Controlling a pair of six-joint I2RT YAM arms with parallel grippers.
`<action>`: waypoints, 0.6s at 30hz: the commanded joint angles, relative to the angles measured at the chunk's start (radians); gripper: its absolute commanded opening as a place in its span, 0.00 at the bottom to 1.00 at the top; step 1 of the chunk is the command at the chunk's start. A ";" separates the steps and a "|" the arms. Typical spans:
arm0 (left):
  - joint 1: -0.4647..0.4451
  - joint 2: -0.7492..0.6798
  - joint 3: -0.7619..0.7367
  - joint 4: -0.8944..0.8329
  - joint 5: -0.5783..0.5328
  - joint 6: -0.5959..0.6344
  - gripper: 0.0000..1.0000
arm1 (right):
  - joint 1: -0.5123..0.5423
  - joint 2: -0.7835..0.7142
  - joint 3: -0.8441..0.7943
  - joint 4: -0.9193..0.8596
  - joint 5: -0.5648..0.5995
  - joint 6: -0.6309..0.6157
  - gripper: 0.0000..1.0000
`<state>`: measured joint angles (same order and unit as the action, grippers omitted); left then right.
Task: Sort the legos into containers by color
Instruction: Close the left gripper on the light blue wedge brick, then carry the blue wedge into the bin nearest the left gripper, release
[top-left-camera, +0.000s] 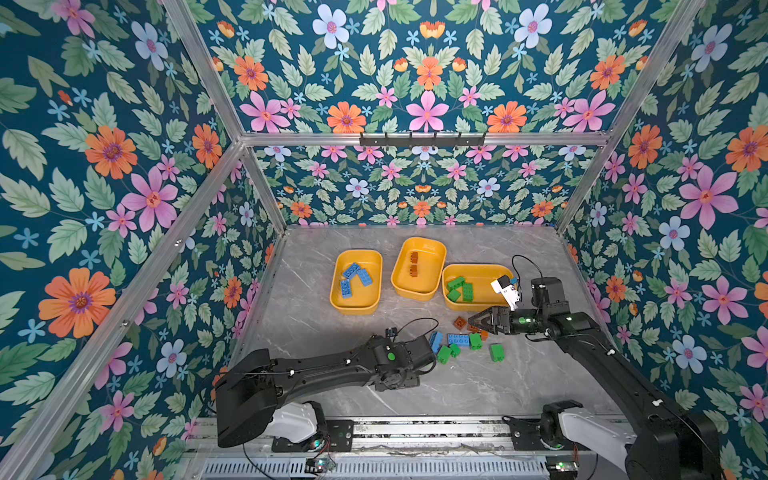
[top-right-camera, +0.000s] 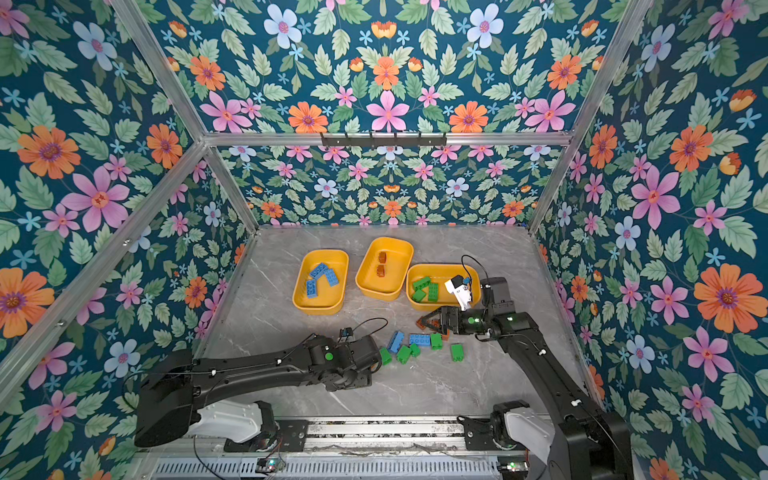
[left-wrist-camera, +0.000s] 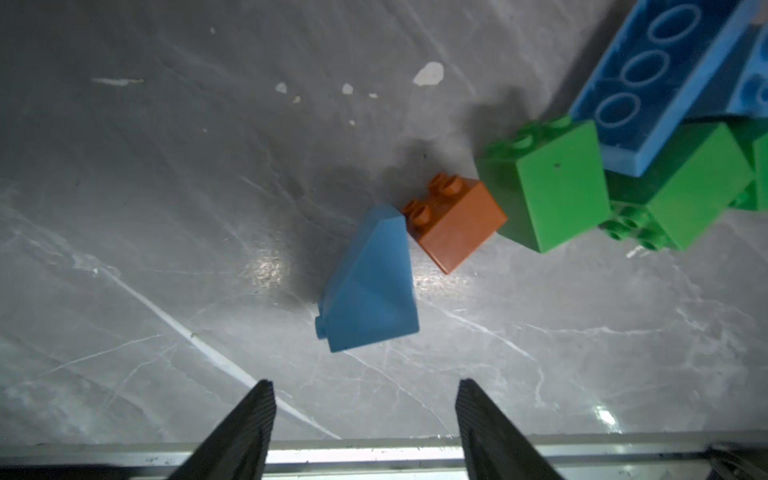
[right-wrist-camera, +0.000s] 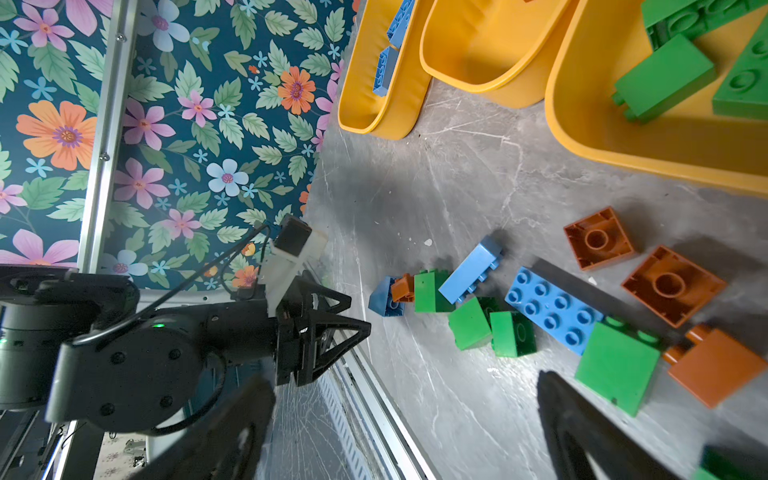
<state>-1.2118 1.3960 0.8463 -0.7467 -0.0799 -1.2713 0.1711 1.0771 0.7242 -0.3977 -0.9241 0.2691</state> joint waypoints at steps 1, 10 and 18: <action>0.001 0.024 -0.016 0.044 -0.027 -0.049 0.72 | 0.002 -0.002 0.001 0.010 -0.013 -0.009 0.99; 0.046 0.072 -0.055 0.125 -0.043 -0.017 0.68 | 0.001 -0.003 -0.002 0.012 -0.013 -0.008 0.99; 0.078 0.138 -0.054 0.196 -0.019 0.026 0.64 | 0.001 -0.014 -0.011 0.008 -0.008 -0.004 0.99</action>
<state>-1.1385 1.5253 0.7910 -0.5732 -0.1017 -1.2743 0.1715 1.0676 0.7136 -0.3969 -0.9237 0.2695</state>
